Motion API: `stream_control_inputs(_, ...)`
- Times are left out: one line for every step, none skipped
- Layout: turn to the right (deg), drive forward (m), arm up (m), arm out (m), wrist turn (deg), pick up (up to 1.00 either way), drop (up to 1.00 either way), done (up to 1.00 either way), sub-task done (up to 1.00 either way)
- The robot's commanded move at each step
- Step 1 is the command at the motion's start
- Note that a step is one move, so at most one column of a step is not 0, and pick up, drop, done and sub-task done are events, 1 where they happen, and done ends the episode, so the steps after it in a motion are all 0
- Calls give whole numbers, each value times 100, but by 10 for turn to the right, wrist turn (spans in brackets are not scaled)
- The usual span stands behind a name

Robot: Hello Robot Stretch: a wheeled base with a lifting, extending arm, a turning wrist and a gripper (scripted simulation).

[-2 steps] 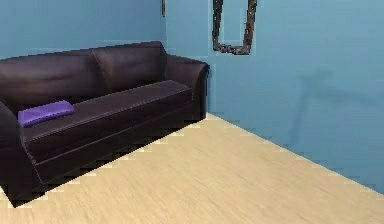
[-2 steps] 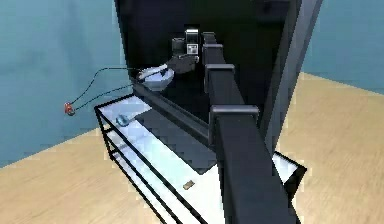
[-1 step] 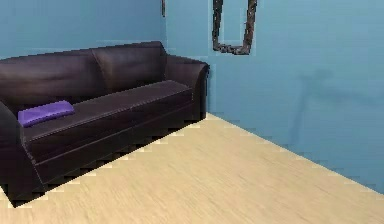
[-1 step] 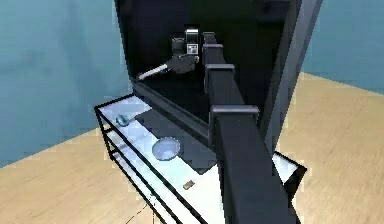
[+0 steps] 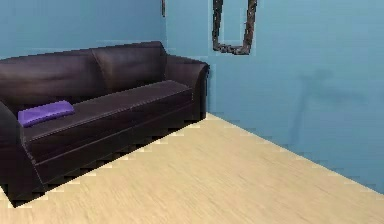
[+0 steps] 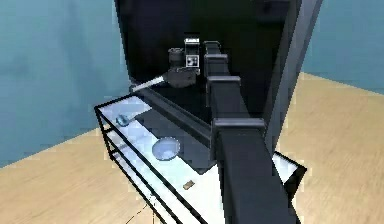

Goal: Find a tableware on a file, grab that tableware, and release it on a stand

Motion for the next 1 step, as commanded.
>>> stream_control_inputs(0,0,0,0,0,0,0,100,0)
